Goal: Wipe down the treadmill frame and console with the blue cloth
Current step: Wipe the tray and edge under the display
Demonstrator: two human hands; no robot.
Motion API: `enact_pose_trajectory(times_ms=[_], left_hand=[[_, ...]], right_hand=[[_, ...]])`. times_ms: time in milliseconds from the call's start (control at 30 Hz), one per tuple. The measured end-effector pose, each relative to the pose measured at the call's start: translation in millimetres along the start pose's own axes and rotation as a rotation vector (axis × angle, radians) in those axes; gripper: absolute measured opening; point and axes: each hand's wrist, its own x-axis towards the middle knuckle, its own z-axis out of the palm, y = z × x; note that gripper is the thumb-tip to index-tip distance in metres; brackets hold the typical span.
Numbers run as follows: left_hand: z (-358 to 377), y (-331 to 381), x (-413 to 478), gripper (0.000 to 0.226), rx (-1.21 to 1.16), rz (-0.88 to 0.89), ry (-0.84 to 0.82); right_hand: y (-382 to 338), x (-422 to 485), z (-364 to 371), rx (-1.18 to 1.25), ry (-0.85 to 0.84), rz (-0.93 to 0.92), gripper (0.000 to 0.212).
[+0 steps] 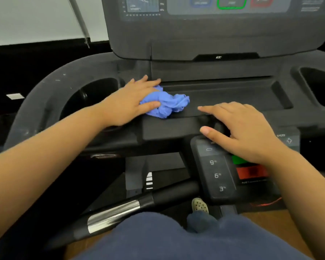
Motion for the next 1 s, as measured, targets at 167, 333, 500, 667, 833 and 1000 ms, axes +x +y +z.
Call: enact_pose_trajectory(times_ms=[167, 333, 500, 667, 833, 1000], left_hand=[[20, 28, 33, 0.036, 0.105, -0.275, 0.312], [44, 63, 22, 0.037, 0.173, -0.401, 0.442], [47, 70, -32, 0.031, -0.071, -0.328, 0.476], [60, 77, -57, 0.035, 0.039, -0.509, 0.625], [39, 54, 6, 0.043, 0.059, -0.700, 0.606], [38, 56, 28, 0.038, 0.245, -0.576, 0.497]], right_hand=[[-4, 3, 2, 0.022, 0.018, 0.034, 0.067], [-5, 0, 5, 0.009, 0.057, 0.026, 0.063], [-6, -3, 3, 0.037, 0.076, 0.030, 0.058], [-5, -4, 4, 0.048, 0.087, 0.036, 0.055], [-5, -4, 4, 0.049, 0.089, 0.029, 0.053], [-4, -3, 5, 0.056, 0.097, 0.022, 0.052]])
